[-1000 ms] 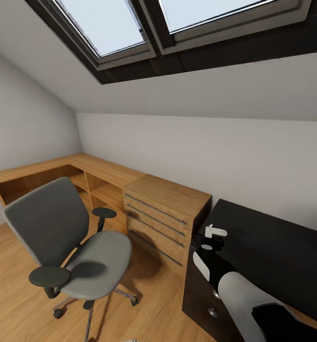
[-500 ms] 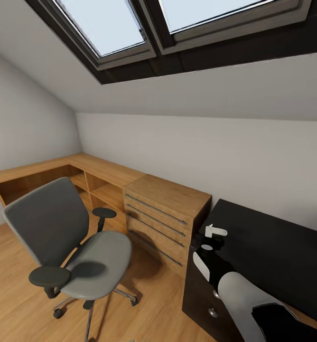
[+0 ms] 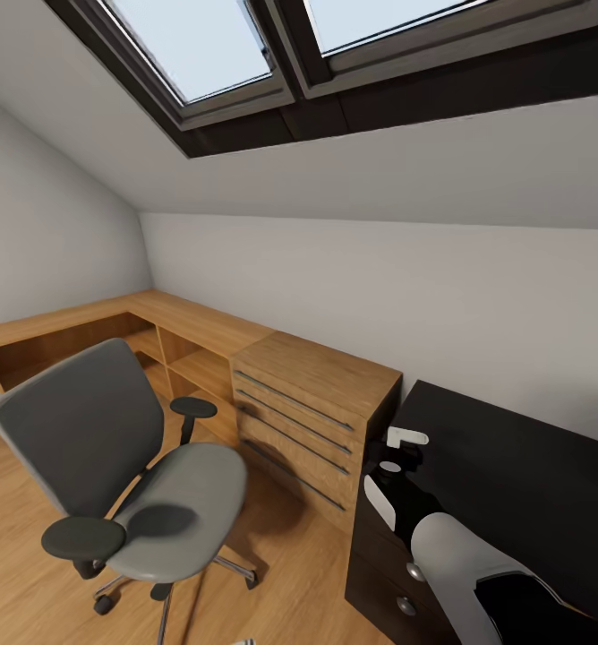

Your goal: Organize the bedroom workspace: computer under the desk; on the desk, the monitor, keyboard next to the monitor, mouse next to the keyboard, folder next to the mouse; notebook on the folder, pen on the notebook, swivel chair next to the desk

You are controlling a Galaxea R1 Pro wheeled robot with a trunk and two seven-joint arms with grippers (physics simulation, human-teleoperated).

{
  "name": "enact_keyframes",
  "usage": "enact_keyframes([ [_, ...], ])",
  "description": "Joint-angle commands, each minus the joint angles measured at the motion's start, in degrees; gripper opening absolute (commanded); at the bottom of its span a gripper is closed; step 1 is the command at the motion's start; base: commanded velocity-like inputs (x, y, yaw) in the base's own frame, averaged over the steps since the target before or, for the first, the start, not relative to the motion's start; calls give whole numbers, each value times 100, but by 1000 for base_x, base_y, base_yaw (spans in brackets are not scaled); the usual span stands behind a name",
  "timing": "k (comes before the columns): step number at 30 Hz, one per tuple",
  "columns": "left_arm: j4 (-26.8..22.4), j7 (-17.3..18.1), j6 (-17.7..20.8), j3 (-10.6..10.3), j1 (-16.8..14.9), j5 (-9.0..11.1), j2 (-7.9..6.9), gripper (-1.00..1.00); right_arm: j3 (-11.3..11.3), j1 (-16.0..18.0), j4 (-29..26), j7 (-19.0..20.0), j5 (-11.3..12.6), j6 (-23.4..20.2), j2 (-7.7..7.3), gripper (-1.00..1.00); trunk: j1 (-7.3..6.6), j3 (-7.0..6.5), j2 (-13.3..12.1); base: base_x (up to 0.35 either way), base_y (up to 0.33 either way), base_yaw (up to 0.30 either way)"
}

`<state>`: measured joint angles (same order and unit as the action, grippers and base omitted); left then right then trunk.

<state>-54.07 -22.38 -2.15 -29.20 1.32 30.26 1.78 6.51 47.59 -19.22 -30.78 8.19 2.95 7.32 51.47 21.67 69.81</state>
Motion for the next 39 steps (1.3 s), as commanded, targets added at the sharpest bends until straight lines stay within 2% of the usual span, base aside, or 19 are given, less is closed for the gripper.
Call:
enact_keyframes([
  [1, -7, -30, -22, -16, -1, 59, -3, 100, 43, 5, 5, -30, 60, 31, -3, 100, 1, 5, 3, 18, 0, 0],
  [18, -54, -33, -21, -4, 0, 59, -9, 100, 41, 5, 12, -50, 60, 31, -2, 100, 1, 5, 3, 25, 0, 0],
  [23, -570, -36, 101, 15, -1, 58, -14, 100, 35, 5, 17, -45, 67, 16, -9, 100, 1, 5, 3, 0, 0, 0],
  [24, -816, -53, 254, 20, -1, 59, -19, 100, 33, 5, 24, -41, 77, 6, -10, 100, 1, 5, 3, 0, 0, 0],
  [25, -1379, -230, 791, 26, 0, 54, -12, 100, 20, 5, 44, -37, 85, -9, -16, 100, 1, 5, 3, 0, 0, 0],
  [26, -1692, -424, 1102, 27, -2, 53, 2, 100, 16, 5, 56, -36, 89, -20, -21, 100, 1, 5, 3, 0, 0, 0],
  [32, -2520, -1126, 1948, 31, 0, 54, 169, 100, 4, 5, 71, -25, 94, -138, -27, 100, 1, 5, 3, 0, 0, 0],
  [33, -2608, -1216, 2071, 32, -7, 55, 223, 100, 3, 5, 72, -23, 96, -162, -27, 100, 1, 5, 3, 0, 0, 0],
  [34, -2735, -1362, 2306, 47, -68, 58, 354, 100, 2, 5, 73, -21, 99, -200, -28, 100, 1, 5, 3, 0, 0, 0],
  [35, -2817, -1552, 2895, 233, -500, 87, 668, 100, 0, 5, 79, 10, 103, -262, -55, 100, 1, 5, 3, 0, 0, 0],
  [39, -2645, -1598, 3413, 503, -892, 171, 802, 100, -8, 10, 88, 59, 116, -412, -151, 100, 1, 5, 3, 0, 0, 0],
])
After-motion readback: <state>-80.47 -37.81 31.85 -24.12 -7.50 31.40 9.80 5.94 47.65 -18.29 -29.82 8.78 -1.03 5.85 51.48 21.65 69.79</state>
